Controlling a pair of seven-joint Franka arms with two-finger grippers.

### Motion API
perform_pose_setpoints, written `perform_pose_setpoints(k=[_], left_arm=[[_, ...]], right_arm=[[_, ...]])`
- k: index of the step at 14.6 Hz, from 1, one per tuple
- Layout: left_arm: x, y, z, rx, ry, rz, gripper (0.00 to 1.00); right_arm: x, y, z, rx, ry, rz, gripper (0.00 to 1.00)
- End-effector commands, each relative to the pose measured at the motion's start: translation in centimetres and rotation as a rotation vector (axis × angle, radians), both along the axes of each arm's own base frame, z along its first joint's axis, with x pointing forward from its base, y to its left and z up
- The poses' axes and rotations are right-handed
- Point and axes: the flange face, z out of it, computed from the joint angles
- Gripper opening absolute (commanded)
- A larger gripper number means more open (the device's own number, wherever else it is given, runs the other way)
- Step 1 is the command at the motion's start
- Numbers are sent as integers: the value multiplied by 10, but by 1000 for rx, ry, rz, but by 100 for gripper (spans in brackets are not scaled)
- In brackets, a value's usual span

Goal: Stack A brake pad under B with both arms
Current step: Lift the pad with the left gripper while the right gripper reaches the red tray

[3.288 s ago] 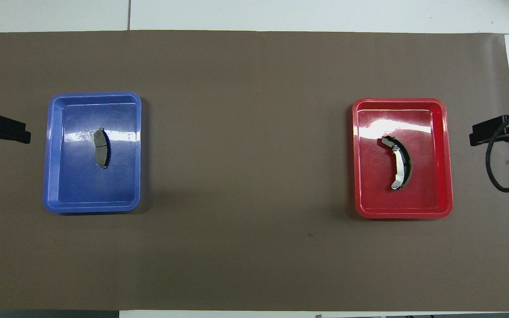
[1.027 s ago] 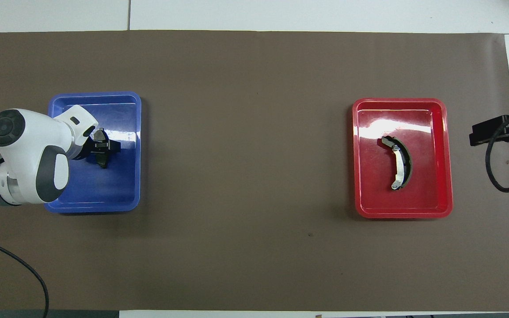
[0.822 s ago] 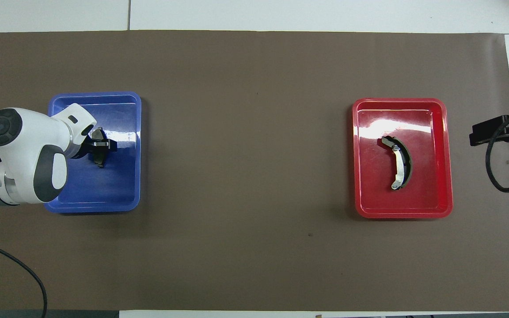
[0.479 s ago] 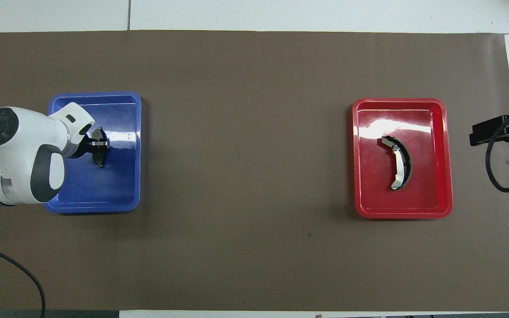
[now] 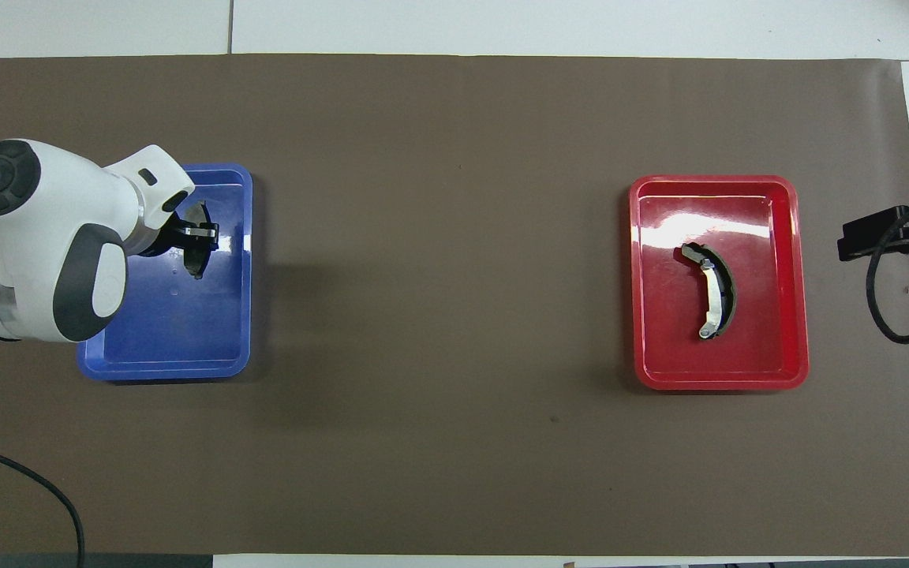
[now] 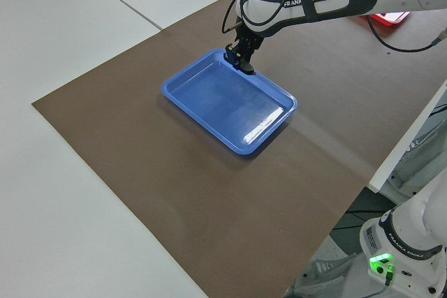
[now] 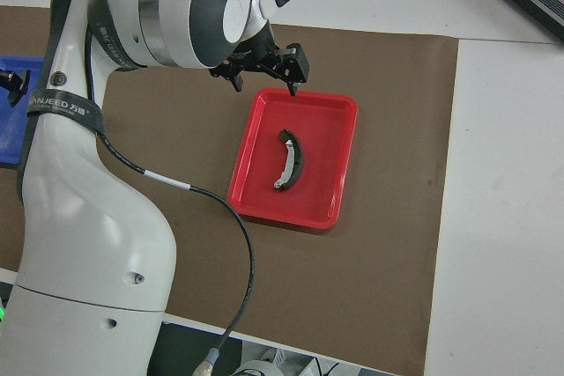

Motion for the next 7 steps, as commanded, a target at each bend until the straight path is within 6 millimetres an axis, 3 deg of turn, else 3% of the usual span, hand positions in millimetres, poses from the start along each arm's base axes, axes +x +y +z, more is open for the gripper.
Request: perform_pose_setpoints(k=[1, 3, 7], left_arm=[[-14, -68, 4, -16, -2, -34, 1], [-34, -132, -6, -41, -17, -1, 1], [-67, -240, -50, -116, -53, -19, 1]], right_arm=[[-5, -3, -8, 12, -4, 6, 100], [-3, 0, -31, 11, -87, 19, 100], [3, 4, -115, 28, -66, 23, 100]])
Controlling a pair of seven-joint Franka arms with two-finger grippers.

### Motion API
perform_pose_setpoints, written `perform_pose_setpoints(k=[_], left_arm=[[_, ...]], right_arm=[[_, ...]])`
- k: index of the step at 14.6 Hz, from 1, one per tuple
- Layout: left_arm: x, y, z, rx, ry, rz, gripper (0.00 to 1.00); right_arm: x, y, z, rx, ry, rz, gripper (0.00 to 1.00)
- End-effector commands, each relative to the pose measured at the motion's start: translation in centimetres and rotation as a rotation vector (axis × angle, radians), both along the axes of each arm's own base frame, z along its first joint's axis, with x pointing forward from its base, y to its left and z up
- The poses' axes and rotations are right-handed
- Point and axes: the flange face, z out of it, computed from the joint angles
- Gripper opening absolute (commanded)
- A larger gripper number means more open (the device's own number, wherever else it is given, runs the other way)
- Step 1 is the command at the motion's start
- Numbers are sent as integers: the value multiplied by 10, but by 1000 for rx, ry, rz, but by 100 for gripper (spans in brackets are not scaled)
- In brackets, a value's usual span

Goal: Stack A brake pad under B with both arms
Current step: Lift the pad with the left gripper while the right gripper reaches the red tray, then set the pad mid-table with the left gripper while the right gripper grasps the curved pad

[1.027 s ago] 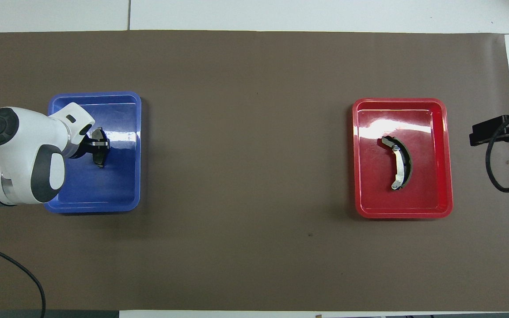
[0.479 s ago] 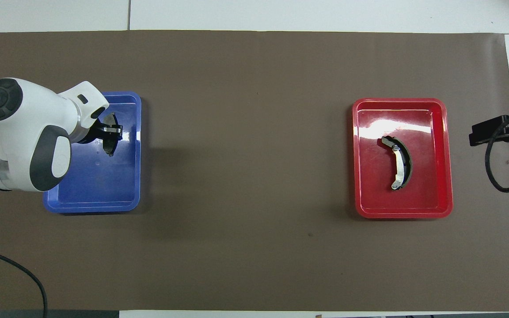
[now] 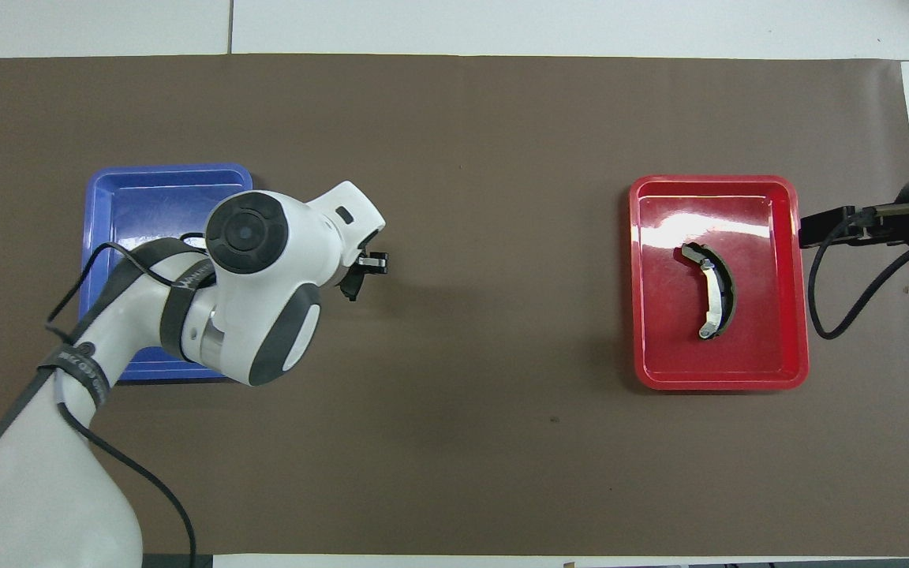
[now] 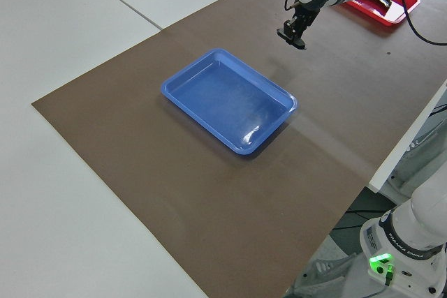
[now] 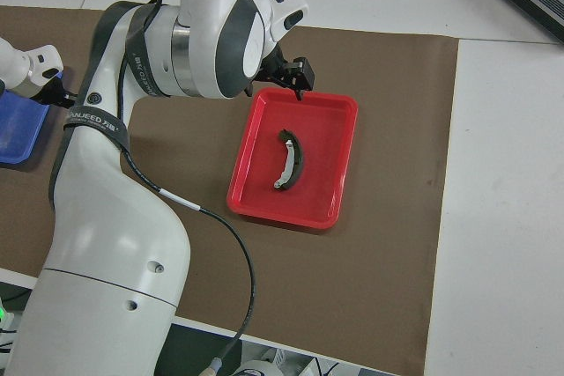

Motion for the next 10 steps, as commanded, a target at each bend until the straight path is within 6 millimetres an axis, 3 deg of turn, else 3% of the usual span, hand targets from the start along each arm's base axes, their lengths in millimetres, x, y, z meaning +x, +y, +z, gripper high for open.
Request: perform_pose_setpoints(k=[1, 5, 7, 8, 9, 10], left_arm=[[-12, -58, -30, -64, -32, 4, 1], [-12, -72, -57, -69, -27, 15, 2], [-16, -77, -58, -62, -17, 7, 12], [-14, -74, -57, -62, -17, 15, 59], [-10, -69, -57, -61, -16, 22, 82], [-6, -64, -54, -60, -17, 31, 84]], right_arm=[[-4, 4, -62, 39, 14, 12, 100], [-9, 6, -165, 72, -44, 40, 100], [-13, 5, -196, 64, -75, 57, 100], [-13, 7, -210, 63, -70, 61, 100], [-12, 7, -223, 61, -64, 61, 100], [-11, 7, -229, 61, -73, 59, 100]])
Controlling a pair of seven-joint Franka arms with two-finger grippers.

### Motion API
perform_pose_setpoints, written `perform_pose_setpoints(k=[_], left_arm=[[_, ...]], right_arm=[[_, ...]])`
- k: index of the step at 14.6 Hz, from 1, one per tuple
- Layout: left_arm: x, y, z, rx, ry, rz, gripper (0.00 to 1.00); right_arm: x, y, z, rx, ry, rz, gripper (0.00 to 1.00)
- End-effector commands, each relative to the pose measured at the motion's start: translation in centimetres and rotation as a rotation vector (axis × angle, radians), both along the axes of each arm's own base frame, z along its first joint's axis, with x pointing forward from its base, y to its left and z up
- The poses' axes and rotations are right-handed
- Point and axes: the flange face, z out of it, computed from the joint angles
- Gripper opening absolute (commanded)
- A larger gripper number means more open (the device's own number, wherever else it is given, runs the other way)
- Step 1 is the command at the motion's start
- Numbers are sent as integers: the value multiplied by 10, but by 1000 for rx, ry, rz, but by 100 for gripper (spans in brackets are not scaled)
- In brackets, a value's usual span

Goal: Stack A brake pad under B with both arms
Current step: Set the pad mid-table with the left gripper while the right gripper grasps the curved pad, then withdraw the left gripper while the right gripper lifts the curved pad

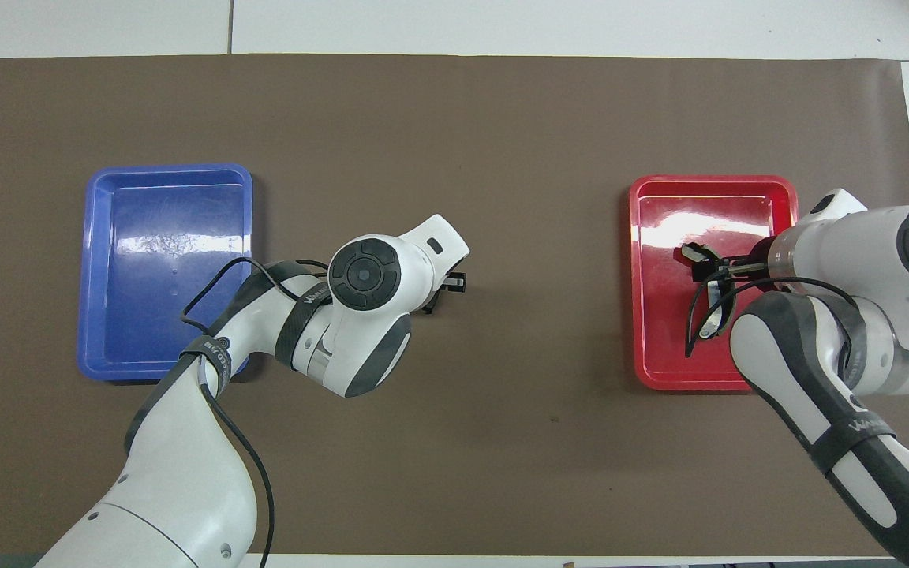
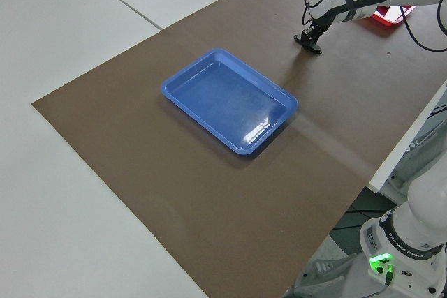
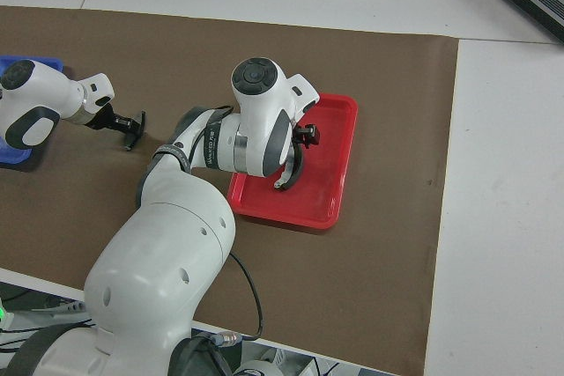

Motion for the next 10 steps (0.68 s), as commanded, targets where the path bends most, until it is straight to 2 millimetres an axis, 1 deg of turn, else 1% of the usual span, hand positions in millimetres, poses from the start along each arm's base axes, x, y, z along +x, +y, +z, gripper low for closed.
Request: perform_pose_setpoints(k=[1, 2, 3, 4, 5, 7, 8, 10], left_arm=[[18, 18, 8, -6, 6, 45, 92], [27, 35, 15, 4, 19, 65, 98], [35, 54, 32, 8, 25, 89, 98], [43, 74, 48, 11, 33, 111, 98], [50, 98, 67, 23, 42, 106, 98], [64, 152, 95, 47, 58, 35, 98], [70, 175, 109, 54, 67, 15, 98], [83, 222, 142, 74, 105, -37, 98]], right_arm=[[-2, 2, -15, 12, -15, 10, 100], [-3, 2, -26, 12, 3, 8, 100], [-3, -2, -37, 11, 17, 3, 100], [-3, 1, -37, 10, 21, 9, 100], [-3, 1, -37, 12, 24, 10, 100], [-5, 0, -37, 12, 44, 27, 97], [-6, 0, -38, 10, 52, 49, 92], [-6, -4, -36, 9, 49, 77, 73]])
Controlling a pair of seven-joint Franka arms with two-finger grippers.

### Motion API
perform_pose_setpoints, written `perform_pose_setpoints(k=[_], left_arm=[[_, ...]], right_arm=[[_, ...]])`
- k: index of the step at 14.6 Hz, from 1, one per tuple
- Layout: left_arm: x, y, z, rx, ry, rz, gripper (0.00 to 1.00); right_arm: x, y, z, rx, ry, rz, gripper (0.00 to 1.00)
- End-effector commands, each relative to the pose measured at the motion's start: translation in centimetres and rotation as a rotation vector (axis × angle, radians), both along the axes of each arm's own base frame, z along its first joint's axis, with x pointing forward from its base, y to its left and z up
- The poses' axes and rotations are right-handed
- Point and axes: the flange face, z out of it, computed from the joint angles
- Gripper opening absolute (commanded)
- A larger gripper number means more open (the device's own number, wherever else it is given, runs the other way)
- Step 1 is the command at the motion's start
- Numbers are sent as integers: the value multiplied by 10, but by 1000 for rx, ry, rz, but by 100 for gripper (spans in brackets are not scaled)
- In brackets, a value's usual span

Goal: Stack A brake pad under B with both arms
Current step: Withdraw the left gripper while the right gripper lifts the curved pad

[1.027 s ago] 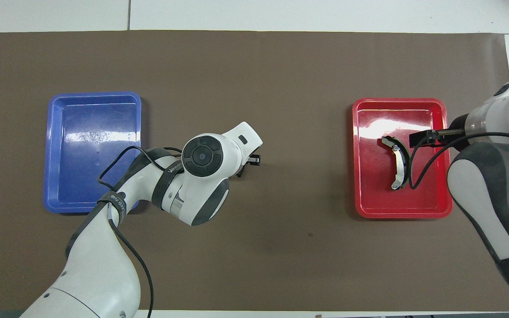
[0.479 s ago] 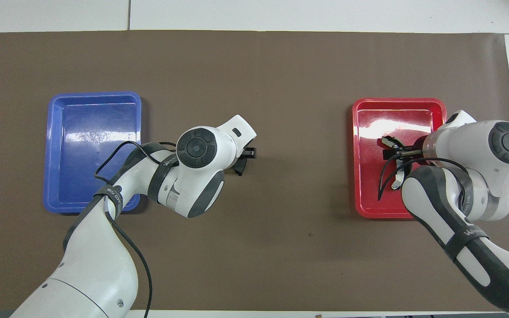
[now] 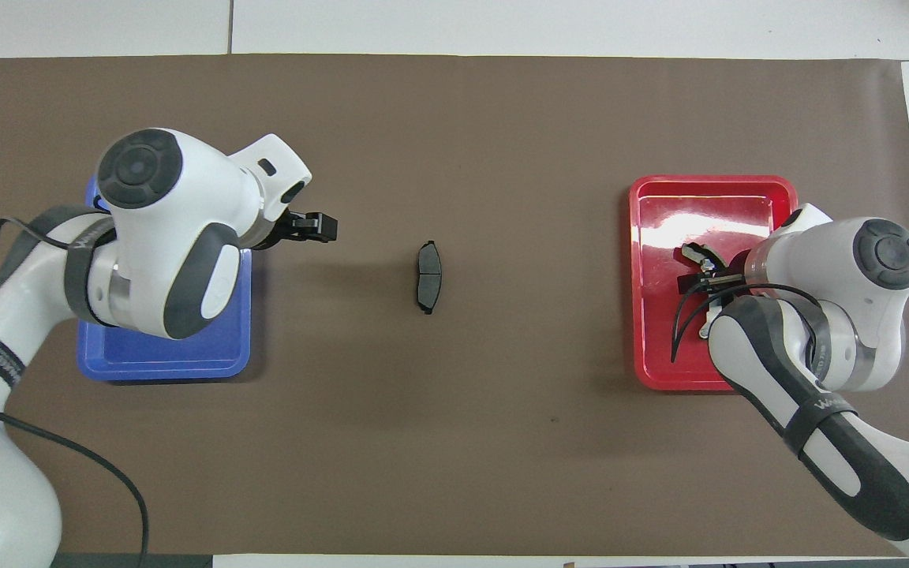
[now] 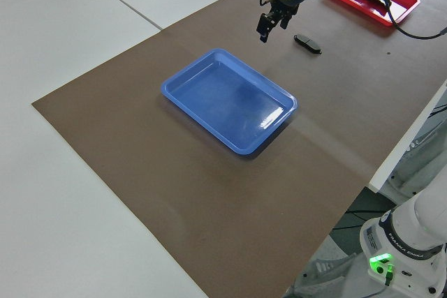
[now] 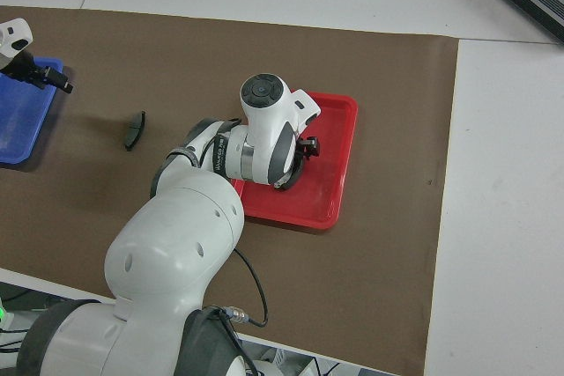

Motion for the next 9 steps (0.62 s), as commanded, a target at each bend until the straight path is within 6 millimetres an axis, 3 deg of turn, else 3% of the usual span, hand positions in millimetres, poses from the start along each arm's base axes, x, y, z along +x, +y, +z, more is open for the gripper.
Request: perform_pose_setpoints(k=[1, 4, 7, 9], left_arm=[[11, 54, 44, 8, 59, -94, 98], [19, 122, 88, 11, 100, -129, 98], [3, 168, 130, 41, 98, -119, 98], [-14, 185, 154, 71, 111, -107, 98]], right_arm=[[-4, -4, 2, 12, 10, 48, 58], [-9, -3, 1, 15, 53, 77, 1], [8, 1, 21, 20, 81, 86, 0], [28, 15, 58, 24, 95, 72, 0]])
